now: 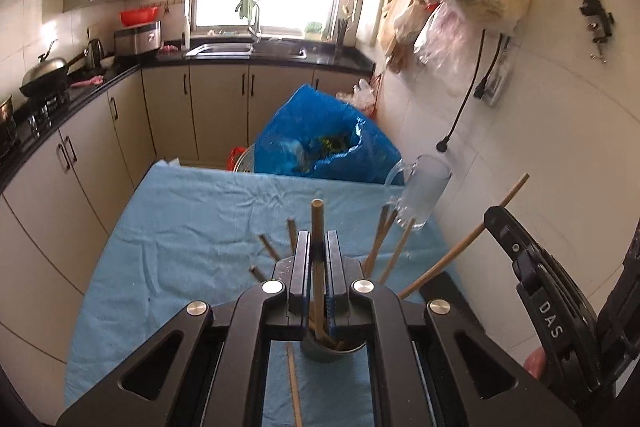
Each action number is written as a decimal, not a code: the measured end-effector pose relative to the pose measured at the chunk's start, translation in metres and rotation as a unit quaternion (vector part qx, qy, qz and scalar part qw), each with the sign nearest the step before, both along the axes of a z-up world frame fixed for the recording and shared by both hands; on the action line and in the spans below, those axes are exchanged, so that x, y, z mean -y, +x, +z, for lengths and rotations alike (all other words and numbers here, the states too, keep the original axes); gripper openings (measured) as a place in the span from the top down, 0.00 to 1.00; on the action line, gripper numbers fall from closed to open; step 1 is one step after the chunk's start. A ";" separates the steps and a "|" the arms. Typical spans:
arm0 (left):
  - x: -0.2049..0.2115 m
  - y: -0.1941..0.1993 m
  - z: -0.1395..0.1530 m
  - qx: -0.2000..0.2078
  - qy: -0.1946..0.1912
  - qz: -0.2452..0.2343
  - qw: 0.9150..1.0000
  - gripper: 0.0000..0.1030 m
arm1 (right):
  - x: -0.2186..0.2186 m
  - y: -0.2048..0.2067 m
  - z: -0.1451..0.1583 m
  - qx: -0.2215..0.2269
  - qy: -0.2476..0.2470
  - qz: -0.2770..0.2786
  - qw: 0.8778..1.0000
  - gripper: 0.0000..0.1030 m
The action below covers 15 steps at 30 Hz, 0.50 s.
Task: Organize utensils
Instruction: 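Lift both held chopsticks and carry them above the black holder cup, then open both tools to drop the chopsticks into the black cup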
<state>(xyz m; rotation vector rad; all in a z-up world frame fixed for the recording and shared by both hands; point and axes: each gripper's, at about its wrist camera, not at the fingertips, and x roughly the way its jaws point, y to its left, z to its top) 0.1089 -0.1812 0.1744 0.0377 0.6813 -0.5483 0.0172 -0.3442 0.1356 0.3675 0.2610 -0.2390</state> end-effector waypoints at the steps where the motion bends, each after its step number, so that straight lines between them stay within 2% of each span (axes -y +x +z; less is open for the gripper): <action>1: -0.001 0.001 -0.002 -0.002 0.000 0.000 1.000 0.94 | -0.001 0.003 -0.004 -0.005 0.000 0.001 1.000 0.93; 9: -0.006 0.005 -0.014 -0.009 -0.001 0.004 1.000 0.94 | 0.003 0.019 -0.026 -0.044 0.018 0.009 0.999 0.92; 12: -0.010 0.004 -0.012 -0.011 -0.006 0.006 1.000 0.92 | 0.004 0.017 -0.023 -0.041 0.019 0.010 0.999 0.81; 13: -0.013 0.003 -0.011 -0.011 -0.008 0.007 1.000 0.91 | 0.004 0.013 -0.021 -0.037 0.018 0.007 0.999 0.74; 15: -0.020 0.000 -0.008 -0.006 -0.013 0.010 1.000 0.84 | 0.002 0.004 -0.015 -0.025 0.015 0.005 1.000 0.71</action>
